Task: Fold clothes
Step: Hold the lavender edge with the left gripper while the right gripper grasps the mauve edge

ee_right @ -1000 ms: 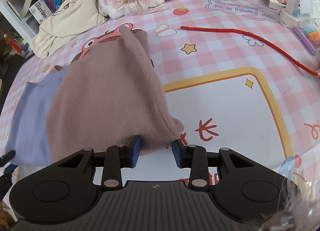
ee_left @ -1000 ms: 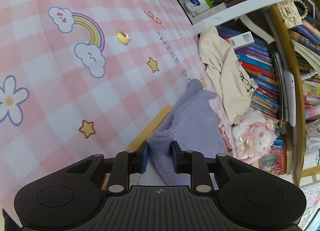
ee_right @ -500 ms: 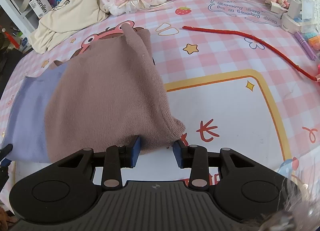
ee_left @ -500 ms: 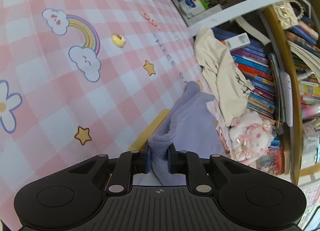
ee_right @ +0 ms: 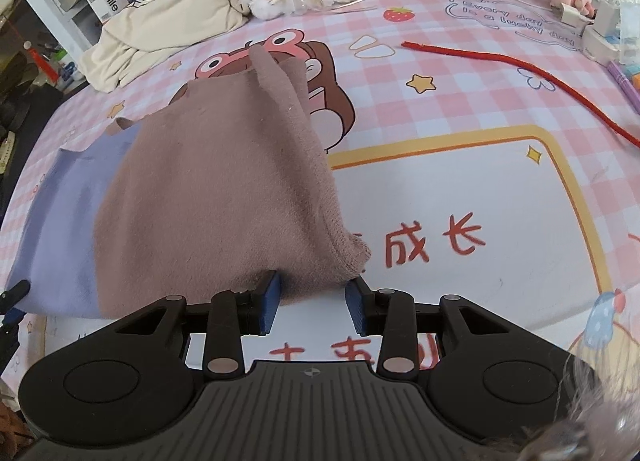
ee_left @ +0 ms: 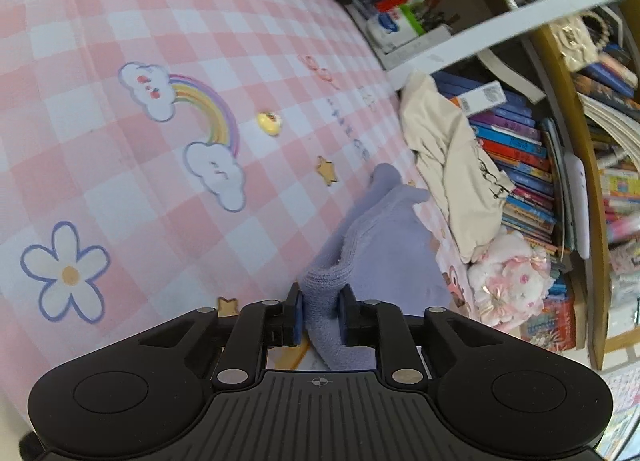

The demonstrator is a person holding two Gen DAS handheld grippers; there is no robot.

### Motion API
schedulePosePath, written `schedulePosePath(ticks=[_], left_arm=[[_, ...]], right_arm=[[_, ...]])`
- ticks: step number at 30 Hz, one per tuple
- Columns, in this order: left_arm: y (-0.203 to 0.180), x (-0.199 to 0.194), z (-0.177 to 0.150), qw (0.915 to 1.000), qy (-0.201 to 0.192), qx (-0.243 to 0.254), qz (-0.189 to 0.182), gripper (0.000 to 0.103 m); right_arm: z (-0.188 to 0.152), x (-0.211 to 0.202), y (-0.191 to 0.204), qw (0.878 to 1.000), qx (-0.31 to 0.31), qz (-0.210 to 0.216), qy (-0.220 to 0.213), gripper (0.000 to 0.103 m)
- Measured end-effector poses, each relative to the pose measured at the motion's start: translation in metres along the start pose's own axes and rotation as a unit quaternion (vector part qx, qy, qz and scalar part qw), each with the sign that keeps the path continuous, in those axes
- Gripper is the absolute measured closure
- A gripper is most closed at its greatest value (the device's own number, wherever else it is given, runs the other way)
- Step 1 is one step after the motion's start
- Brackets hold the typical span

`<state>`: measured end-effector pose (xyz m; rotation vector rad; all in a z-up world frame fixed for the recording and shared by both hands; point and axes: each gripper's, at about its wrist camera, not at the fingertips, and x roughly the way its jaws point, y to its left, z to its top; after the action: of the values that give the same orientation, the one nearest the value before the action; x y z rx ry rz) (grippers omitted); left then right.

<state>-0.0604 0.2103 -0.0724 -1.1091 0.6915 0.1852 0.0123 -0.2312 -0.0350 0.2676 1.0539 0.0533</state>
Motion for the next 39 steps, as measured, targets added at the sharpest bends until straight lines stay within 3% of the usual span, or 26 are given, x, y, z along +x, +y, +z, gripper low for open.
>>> schedulePosePath(ticks=[4,7,10,14,16,19,22,25,29,34,39], left_arm=[[0.009,0.004,0.005,0.9994,0.003,-0.029,-0.018,0.084],[0.006,0.007,0.008,0.9998,-0.001,-0.014,-0.014,0.086],[-0.014,0.002,0.008,0.9987,-0.017,0.047,0.003,0.090],[-0.049,-0.012,0.002,0.9862,-0.046,0.159,-0.007,0.090],[-0.047,-0.009,0.005,0.9868,-0.038,0.157,0.002,0.090],[-0.020,0.003,0.015,0.9957,-0.007,0.091,0.014,0.087],[0.000,0.007,0.018,0.9992,0.004,0.039,0.000,0.079],[-0.001,0.010,0.018,0.9991,0.004,0.041,-0.007,0.075],[-0.007,0.011,0.017,0.9984,0.004,0.053,-0.021,0.053],[-0.013,0.013,0.016,0.9971,0.004,0.070,-0.027,0.045],[-0.010,0.014,0.018,0.9970,0.008,0.067,-0.037,0.044]], right_arm=[[-0.004,-0.001,0.003,1.000,0.004,0.001,0.001,0.070],[-0.008,-0.002,0.007,1.000,0.001,0.000,0.001,0.070],[-0.011,-0.003,0.011,1.000,-0.001,-0.002,0.001,0.070],[-0.015,-0.004,0.015,1.000,-0.003,-0.006,0.003,0.070],[-0.016,-0.004,0.017,1.000,-0.003,-0.008,0.001,0.070],[-0.017,-0.004,0.018,1.000,-0.004,-0.010,-0.001,0.070],[-0.019,-0.004,0.020,1.000,-0.004,-0.013,-0.003,0.070],[-0.020,-0.004,0.021,1.000,-0.004,-0.015,-0.005,0.070],[-0.020,-0.004,0.022,1.000,-0.005,-0.018,-0.008,0.069],[-0.021,-0.004,0.023,1.000,-0.005,-0.020,-0.011,0.069],[-0.022,-0.004,0.023,1.000,-0.006,-0.023,-0.014,0.069]])
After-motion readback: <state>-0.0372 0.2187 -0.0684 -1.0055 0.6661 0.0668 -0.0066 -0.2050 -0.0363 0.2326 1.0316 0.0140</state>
